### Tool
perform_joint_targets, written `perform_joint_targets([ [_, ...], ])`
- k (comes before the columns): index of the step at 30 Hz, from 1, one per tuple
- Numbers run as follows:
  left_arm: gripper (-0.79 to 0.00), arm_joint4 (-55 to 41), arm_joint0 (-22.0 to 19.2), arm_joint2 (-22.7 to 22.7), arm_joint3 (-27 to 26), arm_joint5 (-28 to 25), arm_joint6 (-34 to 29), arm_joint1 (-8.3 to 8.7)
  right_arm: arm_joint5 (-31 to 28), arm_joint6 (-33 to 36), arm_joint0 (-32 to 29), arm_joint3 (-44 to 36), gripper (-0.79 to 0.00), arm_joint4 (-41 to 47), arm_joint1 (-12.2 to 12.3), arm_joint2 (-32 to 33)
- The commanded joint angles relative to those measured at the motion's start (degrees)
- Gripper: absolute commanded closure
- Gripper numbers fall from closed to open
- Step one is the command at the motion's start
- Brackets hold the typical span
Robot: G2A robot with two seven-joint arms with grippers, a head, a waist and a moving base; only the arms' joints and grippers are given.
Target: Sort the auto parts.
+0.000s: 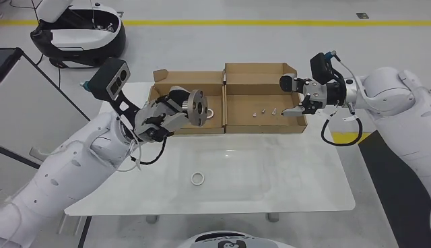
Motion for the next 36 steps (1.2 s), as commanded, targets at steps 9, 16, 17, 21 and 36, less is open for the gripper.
perform_joint_targets([
  [9, 0.000, 0.00, 0.00, 0.00, 0.00, 0.00, 0.03, 0.00, 0.00, 0.00, 0.00, 0.00, -0.785, 0.00, 0.00, 0.00],
  [16, 0.000, -1.29, 0.72, -0.28, -1.24, 0.72, 0.14, -0.27, 0.00, 0.00, 0.00, 0.00, -0.785, 0.00, 0.00, 0.00],
  [17, 0.000, -1.87, 0.98, -0.50, -1.46, 0.37, -0.05, -0.39, 0.00, 0.00, 0.00, 0.00, -0.785, 0.00, 0.00, 0.00],
  [21, 0.000, -4.75, 1.96, -1.19, -2.34, 0.00, -0.50, -0.91, 0.00, 0.00, 0.00, 0.00, -0.785, 0.00, 0.00, 0.00],
  [36, 0.000, -12.29, 4.67, -2.92, -7.08, 0.00, 1.55, -3.52, 0.00, 0.00, 0.00, 0.00, -0.785, 0.00, 0.00, 0.00],
])
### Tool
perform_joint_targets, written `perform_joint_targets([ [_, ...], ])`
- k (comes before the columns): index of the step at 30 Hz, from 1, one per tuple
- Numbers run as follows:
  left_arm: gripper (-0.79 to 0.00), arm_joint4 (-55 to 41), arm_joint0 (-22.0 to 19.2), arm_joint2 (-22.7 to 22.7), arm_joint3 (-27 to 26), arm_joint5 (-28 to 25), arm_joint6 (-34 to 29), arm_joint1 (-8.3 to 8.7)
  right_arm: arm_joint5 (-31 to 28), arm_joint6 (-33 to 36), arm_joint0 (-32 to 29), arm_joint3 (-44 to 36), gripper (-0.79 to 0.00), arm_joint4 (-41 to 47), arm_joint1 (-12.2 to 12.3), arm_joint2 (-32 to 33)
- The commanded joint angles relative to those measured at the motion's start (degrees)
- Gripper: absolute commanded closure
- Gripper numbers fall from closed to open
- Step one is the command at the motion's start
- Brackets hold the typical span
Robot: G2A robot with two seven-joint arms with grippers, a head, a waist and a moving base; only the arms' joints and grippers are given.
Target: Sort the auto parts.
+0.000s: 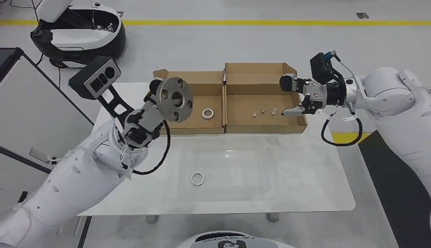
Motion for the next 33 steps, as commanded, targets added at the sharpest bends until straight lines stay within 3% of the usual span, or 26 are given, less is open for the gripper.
perform_joint_targets([
  [1, 0.000, -0.50, 0.57, -0.38, -0.63, 0.00, 0.97, -0.37, 0.00, 0.00, 0.00, 0.00, -0.785, 0.00, 0.00, 0.00],
  [8, 0.000, 1.21, 2.56, -2.62, -0.03, 0.00, 0.27, -1.24, 0.00, 0.00, 0.00, 0.00, -0.785, 0.00, 0.00, 0.00],
  [18, 0.000, 4.70, 5.44, -6.08, 2.77, 0.00, -5.45, -1.41, 0.00, 0.00, 0.00, 0.00, -0.785, 0.00, 0.00, 0.00],
  [33, 0.000, -6.56, 5.91, -6.88, -3.45, 0.00, -5.49, -3.63, 0.00, 0.00, 0.00, 0.00, -0.785, 0.00, 0.00, 0.00],
])
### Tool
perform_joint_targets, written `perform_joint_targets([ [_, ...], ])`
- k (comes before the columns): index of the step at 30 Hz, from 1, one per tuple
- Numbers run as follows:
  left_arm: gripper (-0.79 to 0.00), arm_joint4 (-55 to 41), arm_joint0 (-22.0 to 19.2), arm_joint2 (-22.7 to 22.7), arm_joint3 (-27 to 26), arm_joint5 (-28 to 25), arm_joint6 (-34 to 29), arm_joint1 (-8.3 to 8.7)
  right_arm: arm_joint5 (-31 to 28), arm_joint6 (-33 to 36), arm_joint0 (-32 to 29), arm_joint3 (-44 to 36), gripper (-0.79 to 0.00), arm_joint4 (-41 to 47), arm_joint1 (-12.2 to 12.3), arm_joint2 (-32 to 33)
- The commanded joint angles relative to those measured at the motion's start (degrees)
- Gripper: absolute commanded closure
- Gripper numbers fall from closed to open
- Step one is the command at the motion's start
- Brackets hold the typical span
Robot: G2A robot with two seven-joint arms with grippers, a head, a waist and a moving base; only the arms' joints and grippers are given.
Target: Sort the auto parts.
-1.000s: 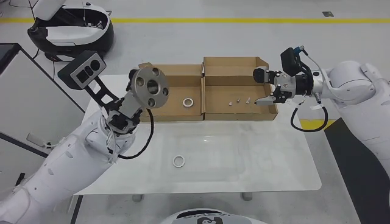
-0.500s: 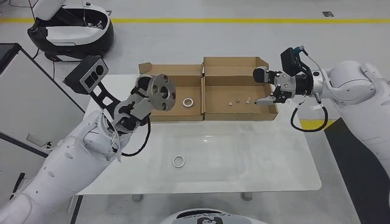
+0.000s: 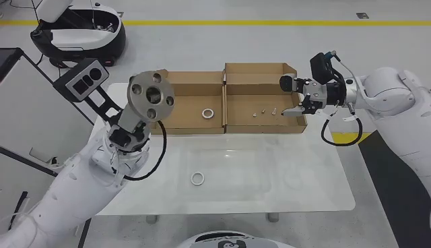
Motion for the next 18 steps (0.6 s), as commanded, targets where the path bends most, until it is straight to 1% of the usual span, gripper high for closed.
perform_joint_targets([
  [1, 0.000, -0.99, -0.03, -0.42, -0.39, 0.00, -0.59, -0.37, 0.00, 0.00, 0.00, 0.00, -0.785, 0.00, 0.00, 0.00],
  [9, 0.000, -2.47, 1.29, -2.92, 1.53, 0.00, -5.82, -1.52, 0.00, 0.00, 0.00, 0.00, -0.785, 0.00, 0.00, 0.00],
  [14, 0.000, -0.44, 2.30, -4.81, 4.11, 0.00, -11.45, -1.86, 0.00, 0.00, 0.00, 0.00, -0.785, 0.00, 0.00, 0.00],
  [18, 0.000, -0.68, 2.83, -5.29, 4.41, 0.00, -14.13, -2.21, 0.00, 0.00, 0.00, 0.00, -0.785, 0.00, 0.00, 0.00],
])
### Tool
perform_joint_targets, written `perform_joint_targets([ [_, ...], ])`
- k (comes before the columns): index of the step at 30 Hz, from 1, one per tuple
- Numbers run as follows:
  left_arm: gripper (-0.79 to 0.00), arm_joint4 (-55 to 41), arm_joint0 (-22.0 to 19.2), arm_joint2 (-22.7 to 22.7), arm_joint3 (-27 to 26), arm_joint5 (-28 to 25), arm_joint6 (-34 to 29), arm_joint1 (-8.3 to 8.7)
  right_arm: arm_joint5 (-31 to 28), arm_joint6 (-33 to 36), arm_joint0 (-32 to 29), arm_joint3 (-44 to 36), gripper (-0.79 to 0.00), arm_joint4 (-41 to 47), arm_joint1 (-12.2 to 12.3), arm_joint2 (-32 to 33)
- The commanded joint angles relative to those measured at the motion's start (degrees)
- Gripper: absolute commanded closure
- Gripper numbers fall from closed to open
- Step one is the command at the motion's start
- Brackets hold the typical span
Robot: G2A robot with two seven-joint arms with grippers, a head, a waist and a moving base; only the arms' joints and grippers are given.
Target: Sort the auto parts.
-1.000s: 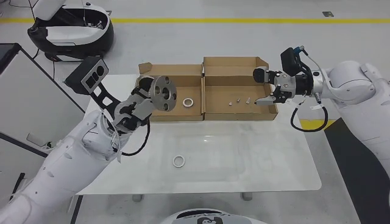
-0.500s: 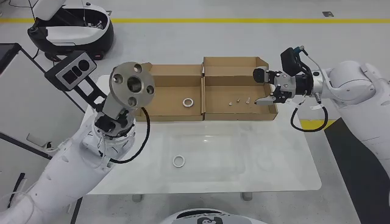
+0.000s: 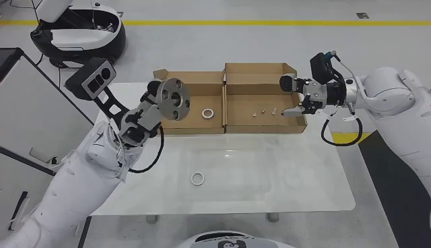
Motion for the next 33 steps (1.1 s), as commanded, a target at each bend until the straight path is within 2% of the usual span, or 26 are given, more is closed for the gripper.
perform_joint_targets([
  [1, 0.000, -0.61, 0.16, -0.20, -0.08, 0.00, -0.97, -0.24, 0.00, 0.00, 0.00, 0.00, -0.785, 0.00, 0.00, 0.00],
  [10, 0.000, -8.95, 0.50, -0.64, -2.53, 0.00, -1.08, -2.10, 0.00, 0.00, 0.00, 0.00, -0.785, 0.00, 0.00, 0.00],
  [14, 0.000, -11.84, 0.63, -1.64, -3.11, 0.00, -4.43, -3.12, 0.00, 0.00, 0.00, 0.00, -0.785, 0.00, 0.00, 0.00],
  [25, 0.000, -11.84, 0.63, -1.64, -3.11, 0.00, -4.43, -3.12, 0.00, 0.00, 0.00, 0.00, -0.785, 0.00, 0.00, 0.00],
  [28, 0.000, -11.58, 0.86, -1.80, -3.79, 2.48, -4.68, -3.34, 0.00, 0.00, 0.00, 0.00, -0.785, 0.00, 0.00, 0.00],
  [33, 0.000, -8.53, 0.96, -2.18, -1.82, 7.79, -6.12, -3.86, 0.00, 0.00, 0.00, 0.00, -0.785, 0.00, 0.00, 0.00],
])
